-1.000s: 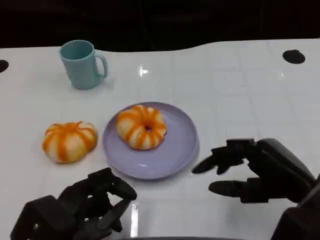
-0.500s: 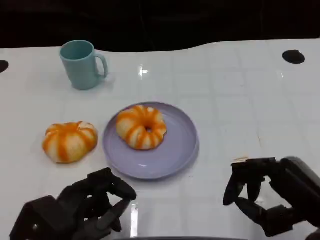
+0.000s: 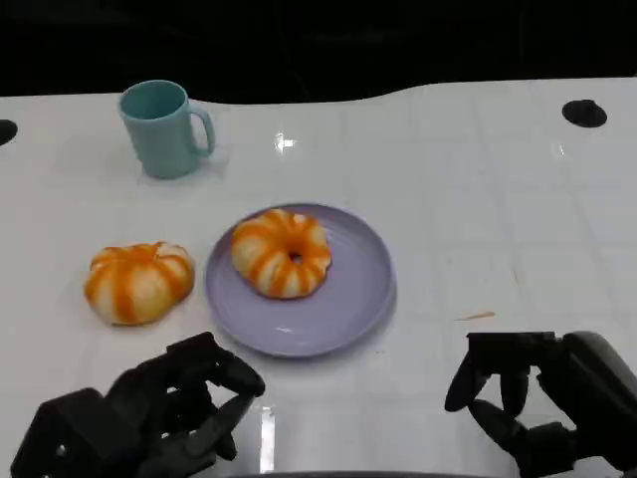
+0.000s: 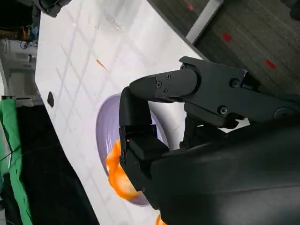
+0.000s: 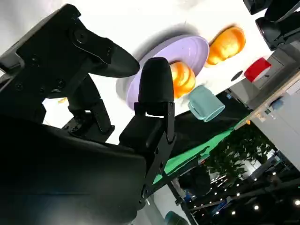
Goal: Grasp the bread from the table and place it into the plate.
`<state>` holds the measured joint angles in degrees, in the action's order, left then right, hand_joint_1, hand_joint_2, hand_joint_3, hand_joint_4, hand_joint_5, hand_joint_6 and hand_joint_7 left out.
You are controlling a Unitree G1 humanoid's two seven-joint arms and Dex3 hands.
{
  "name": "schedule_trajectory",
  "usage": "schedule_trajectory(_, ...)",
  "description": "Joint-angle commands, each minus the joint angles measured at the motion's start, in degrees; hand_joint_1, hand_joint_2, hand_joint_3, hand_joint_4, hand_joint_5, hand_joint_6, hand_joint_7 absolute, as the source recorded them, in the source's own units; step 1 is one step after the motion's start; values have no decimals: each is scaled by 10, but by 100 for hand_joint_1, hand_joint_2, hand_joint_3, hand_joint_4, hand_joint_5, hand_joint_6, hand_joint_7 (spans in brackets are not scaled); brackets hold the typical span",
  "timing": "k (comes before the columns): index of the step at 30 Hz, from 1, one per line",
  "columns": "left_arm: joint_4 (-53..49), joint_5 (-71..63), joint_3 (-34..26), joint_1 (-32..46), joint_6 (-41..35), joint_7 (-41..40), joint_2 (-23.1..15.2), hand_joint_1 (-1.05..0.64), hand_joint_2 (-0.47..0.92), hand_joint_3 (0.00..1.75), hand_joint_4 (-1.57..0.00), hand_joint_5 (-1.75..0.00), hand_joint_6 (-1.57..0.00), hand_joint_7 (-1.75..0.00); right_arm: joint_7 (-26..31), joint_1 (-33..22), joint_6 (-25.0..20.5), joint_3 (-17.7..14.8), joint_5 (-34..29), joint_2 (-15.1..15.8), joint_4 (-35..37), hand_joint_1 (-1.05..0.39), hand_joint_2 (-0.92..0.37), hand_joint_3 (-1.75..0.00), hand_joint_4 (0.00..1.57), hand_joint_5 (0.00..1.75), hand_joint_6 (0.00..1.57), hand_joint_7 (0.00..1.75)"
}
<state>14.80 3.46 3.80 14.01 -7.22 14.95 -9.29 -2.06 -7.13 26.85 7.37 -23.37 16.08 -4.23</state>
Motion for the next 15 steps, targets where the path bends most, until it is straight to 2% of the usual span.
schedule_trajectory(1,-4,0,-4,-2,5,4,-9,-38,92,47,-62,-175,-58,-132,0,-7,0,-3,5,8,5,-13,-27,-125,94,167,87,121)
schedule_trajectory(15,-18,0,-9,-5,20,6,-12,-37,92,47,-63,-175,-59,-132,-6,-4,9,0,9,9,12,-11,-24,-125,96,173,90,123)
